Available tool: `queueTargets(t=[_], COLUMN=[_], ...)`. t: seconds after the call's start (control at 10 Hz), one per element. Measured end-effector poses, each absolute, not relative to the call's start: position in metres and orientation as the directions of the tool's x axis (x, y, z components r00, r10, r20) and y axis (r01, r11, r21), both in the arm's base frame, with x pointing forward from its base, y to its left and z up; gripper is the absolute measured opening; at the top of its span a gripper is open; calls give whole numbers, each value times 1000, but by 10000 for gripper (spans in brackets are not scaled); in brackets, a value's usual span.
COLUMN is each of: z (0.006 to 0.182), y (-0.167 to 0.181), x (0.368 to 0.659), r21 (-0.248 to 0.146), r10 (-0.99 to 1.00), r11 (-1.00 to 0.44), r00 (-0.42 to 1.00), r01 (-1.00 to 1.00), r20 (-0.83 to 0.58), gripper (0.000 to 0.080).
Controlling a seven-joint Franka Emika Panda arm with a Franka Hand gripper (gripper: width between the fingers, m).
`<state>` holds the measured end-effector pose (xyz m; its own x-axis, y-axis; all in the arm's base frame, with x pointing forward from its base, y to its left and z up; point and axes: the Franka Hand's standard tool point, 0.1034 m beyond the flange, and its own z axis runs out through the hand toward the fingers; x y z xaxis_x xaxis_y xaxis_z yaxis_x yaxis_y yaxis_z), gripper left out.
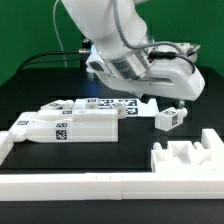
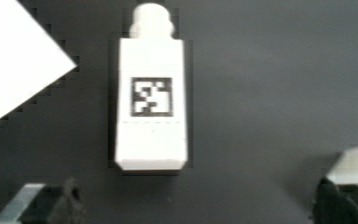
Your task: Assemble chair
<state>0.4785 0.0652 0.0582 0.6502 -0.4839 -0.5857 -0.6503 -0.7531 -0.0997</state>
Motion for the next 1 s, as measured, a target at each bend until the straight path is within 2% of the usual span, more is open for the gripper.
queueTargets(t=[0.1, 0.3, 0.5, 0.8, 1.0], z=[59, 55, 49, 43, 26], y=[67, 62, 59, 59, 64], x=[475, 470, 464, 468, 458], r21=[-103, -80, -56, -58, -41], r10=[-462, -399, -327, -321, -326], r11=[-749, -746, -701, -698, -681], r00=[628, 539, 390, 384, 352], r01=[-654, -661, -711, -713, -731], r20=[-626, -742, -861, -866, -877], gripper=[649, 649, 649, 649, 649])
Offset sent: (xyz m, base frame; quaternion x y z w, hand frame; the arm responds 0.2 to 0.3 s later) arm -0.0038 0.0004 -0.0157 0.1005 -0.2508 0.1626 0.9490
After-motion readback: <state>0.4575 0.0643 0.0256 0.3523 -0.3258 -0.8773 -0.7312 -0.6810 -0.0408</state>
